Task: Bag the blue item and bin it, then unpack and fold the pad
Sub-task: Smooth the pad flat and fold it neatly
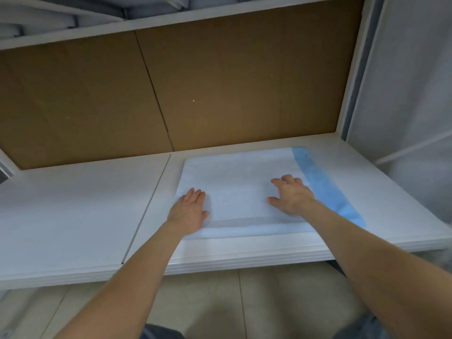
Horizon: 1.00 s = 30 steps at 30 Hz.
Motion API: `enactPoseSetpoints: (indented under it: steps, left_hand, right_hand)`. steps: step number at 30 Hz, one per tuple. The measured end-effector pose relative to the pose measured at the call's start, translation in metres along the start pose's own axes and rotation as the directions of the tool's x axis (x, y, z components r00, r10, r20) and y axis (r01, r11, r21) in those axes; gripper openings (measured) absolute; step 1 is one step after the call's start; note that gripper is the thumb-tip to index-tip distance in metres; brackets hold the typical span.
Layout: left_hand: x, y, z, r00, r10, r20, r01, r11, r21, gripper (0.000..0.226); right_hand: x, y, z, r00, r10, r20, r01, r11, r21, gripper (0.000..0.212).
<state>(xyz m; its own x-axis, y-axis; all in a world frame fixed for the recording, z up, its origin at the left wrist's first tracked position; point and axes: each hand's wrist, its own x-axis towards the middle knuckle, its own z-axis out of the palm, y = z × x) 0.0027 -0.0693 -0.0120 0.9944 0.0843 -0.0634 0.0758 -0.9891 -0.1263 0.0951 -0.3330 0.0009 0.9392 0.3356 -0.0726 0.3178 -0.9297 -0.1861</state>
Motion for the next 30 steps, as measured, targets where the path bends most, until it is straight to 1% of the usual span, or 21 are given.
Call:
enactPoseSetpoints:
  steps: [2, 4, 7, 10, 15, 19, 21, 23, 25, 26, 28, 30]
  left_hand:
    - [0.003, -0.004, 0.003, 0.994, -0.044, 0.096, 0.05, 0.997, -0.065, 0.068]
    - [0.006, -0.002, 0.005, 0.981, -0.087, 0.173, 0.112, 0.984, -0.141, 0.077]
    - [0.009, 0.006, 0.007, 0.965, -0.116, 0.234, 0.171, 0.959, -0.228, 0.085]
    - [0.008, 0.009, 0.01, 0.954, -0.125, 0.273, 0.196, 0.947, -0.253, 0.086]
    - [0.009, 0.009, 0.007, 0.948, -0.1, 0.302, 0.178, 0.953, -0.245, 0.085]
    - [0.007, 0.01, 0.007, 0.943, -0.114, 0.312, 0.191, 0.954, -0.23, 0.084]
    - [0.008, 0.011, 0.004, 0.953, -0.149, 0.264, 0.209, 0.953, -0.218, 0.079]
    - [0.014, 0.016, 0.0, 0.97, -0.182, 0.161, 0.213, 0.956, -0.204, 0.072]
    - [0.021, 0.026, -0.001, 0.986, -0.143, 0.091, 0.159, 0.964, -0.212, 0.069]
    - [0.024, 0.033, 0.0, 0.991, -0.098, 0.095, 0.117, 0.968, -0.221, 0.07]
    - [0.026, 0.043, 0.005, 0.987, -0.033, 0.158, 0.071, 0.969, -0.239, 0.072]
    - [0.028, 0.042, 0.009, 0.98, -0.032, 0.197, 0.079, 0.968, -0.238, 0.073]
  right_hand:
    - [-0.001, 0.0, 0.01, 0.997, -0.015, 0.077, 0.02, 0.998, -0.056, 0.075]
    - [0.0, 0.005, 0.017, 0.993, 0.023, 0.113, -0.015, 0.998, -0.063, 0.078]
    - [0.0, 0.011, 0.024, 0.99, 0.086, 0.11, -0.079, 0.995, -0.066, 0.078]
    - [0.0, 0.011, 0.028, 0.985, 0.108, 0.132, -0.1, 0.993, -0.063, 0.077]
    - [0.004, 0.018, 0.028, 0.979, 0.113, 0.168, -0.108, 0.993, -0.041, 0.077]
    - [0.002, 0.019, 0.028, 0.978, 0.109, 0.178, -0.1, 0.993, -0.058, 0.074]
    - [0.003, 0.016, 0.024, 0.983, 0.106, 0.151, -0.095, 0.992, -0.077, 0.073]
    - [0.004, 0.008, 0.018, 0.993, 0.076, 0.092, -0.069, 0.995, -0.073, 0.073]
    - [0.006, -0.002, 0.014, 0.997, 0.005, 0.081, -0.003, 1.0, -0.02, 0.074]
    - [0.006, -0.006, 0.015, 0.993, -0.043, 0.107, 0.044, 0.999, -0.001, 0.075]
    - [0.005, -0.009, 0.024, 0.979, -0.107, 0.174, 0.112, 0.994, -0.019, 0.076]
    - [0.007, 0.0, 0.031, 0.979, -0.088, 0.185, 0.096, 0.995, -0.036, 0.074]
